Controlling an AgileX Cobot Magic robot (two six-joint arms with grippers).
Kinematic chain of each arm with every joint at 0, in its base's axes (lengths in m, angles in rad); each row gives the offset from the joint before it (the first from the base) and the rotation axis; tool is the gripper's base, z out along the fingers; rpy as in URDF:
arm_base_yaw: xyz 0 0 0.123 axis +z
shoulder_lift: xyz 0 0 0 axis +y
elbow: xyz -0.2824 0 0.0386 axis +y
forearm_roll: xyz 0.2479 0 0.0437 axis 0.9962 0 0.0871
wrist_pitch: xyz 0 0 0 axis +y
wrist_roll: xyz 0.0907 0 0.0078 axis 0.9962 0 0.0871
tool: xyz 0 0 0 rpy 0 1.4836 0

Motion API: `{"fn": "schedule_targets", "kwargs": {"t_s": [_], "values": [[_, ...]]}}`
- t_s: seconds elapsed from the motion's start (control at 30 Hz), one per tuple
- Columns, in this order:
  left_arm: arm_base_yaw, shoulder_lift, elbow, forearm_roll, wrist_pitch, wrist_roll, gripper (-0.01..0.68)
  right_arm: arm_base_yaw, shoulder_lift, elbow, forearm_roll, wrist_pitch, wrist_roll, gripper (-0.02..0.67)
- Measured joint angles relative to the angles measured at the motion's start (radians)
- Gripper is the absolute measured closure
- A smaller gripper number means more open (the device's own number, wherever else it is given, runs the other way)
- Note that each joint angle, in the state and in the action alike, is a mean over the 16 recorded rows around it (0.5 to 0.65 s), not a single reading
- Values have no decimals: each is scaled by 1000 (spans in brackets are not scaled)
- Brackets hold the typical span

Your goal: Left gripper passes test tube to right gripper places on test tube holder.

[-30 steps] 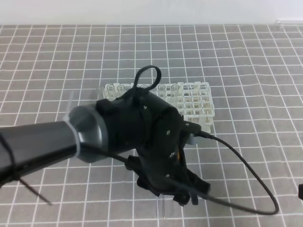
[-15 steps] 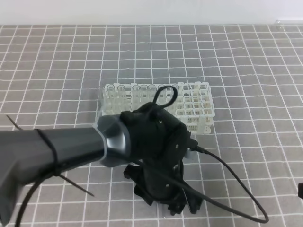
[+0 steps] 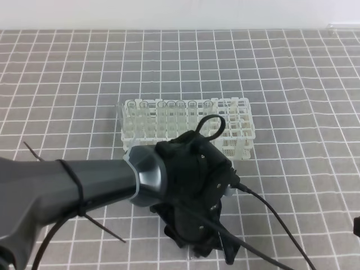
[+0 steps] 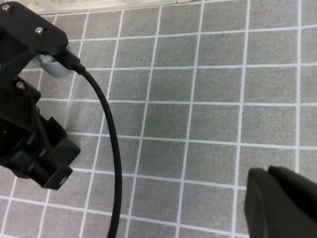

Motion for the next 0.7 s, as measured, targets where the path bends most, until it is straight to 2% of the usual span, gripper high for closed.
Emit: {"fn": "schedule_targets", "kwargs": {"t_s": [0.43, 0.7], "values": [[-2, -40, 2, 57, 53, 59, 670, 0, 0, 0, 1, 1, 0, 651], [-2, -180, 58, 63, 15, 87, 672, 0, 0, -8, 4, 26, 0, 651]]}}
